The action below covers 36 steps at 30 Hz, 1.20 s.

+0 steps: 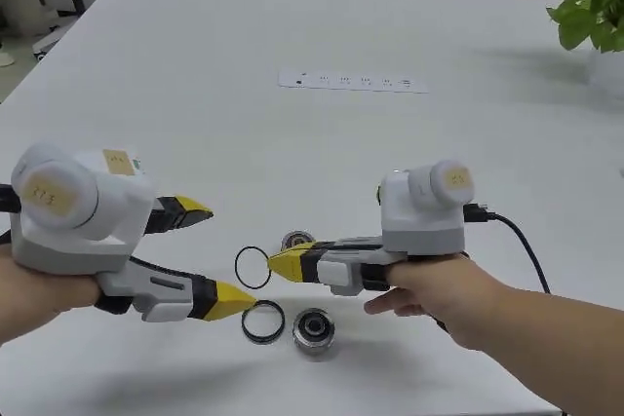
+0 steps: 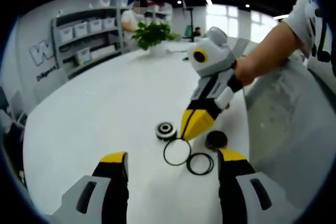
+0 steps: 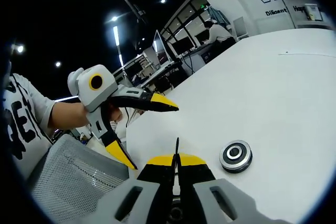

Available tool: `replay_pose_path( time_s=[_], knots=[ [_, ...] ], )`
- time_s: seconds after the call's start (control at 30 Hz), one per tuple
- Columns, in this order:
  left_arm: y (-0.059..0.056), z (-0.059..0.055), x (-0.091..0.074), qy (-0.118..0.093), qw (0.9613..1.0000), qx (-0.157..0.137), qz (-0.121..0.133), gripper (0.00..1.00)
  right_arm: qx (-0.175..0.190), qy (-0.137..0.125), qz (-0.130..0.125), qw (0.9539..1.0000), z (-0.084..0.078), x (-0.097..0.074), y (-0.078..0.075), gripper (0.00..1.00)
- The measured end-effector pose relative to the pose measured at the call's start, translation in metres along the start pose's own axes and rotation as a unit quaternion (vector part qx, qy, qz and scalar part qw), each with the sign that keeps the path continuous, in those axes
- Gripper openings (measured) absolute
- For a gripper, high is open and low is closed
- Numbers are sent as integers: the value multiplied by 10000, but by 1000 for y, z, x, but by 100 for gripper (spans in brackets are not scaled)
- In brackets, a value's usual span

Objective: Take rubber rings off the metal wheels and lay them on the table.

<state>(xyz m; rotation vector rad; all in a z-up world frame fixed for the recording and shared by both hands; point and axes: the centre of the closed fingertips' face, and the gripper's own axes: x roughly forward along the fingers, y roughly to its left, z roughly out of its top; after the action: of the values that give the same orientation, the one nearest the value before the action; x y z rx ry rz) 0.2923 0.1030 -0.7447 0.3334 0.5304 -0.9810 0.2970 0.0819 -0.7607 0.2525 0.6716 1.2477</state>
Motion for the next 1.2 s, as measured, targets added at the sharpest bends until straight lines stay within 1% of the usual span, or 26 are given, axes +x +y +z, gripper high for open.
replay_pose_path(
  time_s=[0.27,0.57,0.8,1.2],
  knots=[
    [-7,-5,0,34,10000,26,-59,70,25,172,166,9997,-9,2,8,0],
    [-11,-8,-3,52,9999,29,-81,71,44,347,282,9990,-18,2,13,0],
    [-18,-15,-3,156,9997,150,-122,71,93,429,378,9983,-22,2,17,0],
    [-18,-17,-3,186,9996,142,-140,70,145,680,477,9964,-34,2,20,0]
  ],
)
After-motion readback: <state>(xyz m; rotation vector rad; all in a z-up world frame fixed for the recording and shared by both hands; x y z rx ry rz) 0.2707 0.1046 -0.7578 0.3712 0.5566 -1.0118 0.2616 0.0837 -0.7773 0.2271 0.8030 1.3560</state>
